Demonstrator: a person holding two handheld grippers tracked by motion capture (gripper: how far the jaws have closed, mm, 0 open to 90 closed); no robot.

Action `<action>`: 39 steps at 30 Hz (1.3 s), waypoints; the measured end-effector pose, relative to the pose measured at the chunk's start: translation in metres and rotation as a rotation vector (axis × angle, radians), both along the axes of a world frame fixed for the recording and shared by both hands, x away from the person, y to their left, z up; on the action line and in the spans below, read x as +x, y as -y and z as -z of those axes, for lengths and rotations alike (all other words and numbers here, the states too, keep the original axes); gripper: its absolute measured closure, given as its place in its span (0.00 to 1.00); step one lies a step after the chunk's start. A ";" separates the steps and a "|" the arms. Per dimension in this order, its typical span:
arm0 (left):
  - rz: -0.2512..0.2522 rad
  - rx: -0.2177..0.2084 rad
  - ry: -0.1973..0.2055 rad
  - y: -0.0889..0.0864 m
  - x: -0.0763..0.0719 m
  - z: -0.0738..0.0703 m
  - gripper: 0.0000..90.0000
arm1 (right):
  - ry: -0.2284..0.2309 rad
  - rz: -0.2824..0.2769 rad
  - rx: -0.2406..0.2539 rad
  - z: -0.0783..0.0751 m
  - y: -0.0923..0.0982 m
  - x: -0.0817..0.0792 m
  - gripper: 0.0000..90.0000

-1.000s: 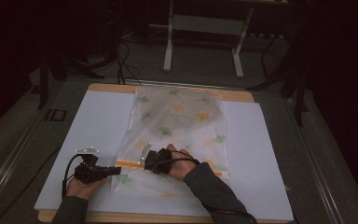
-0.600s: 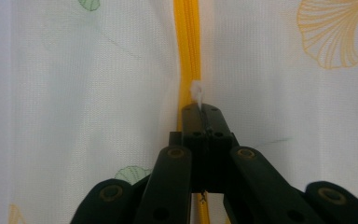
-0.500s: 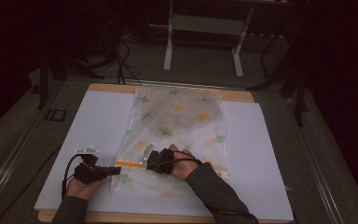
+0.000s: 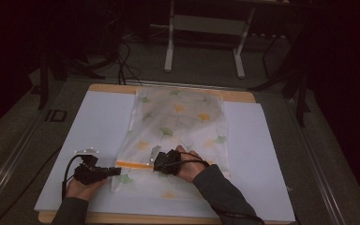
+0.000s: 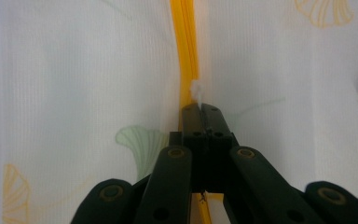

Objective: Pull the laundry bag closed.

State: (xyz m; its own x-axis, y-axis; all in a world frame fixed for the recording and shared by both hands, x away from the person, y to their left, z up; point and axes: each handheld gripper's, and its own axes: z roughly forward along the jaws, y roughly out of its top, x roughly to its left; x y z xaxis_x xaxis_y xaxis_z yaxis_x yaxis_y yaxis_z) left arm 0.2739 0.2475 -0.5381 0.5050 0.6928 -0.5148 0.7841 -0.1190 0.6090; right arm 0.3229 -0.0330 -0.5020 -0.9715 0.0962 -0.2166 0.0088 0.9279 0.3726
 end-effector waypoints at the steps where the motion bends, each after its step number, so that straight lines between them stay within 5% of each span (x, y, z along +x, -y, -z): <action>1: 0.000 0.001 0.000 0.000 0.000 0.000 0.99 | -0.001 0.002 -0.006 0.000 0.001 0.000 1.00; 39: -0.005 -0.003 -0.002 -0.001 0.000 0.000 0.99 | 0.008 0.050 -0.006 -0.001 0.033 0.001 1.00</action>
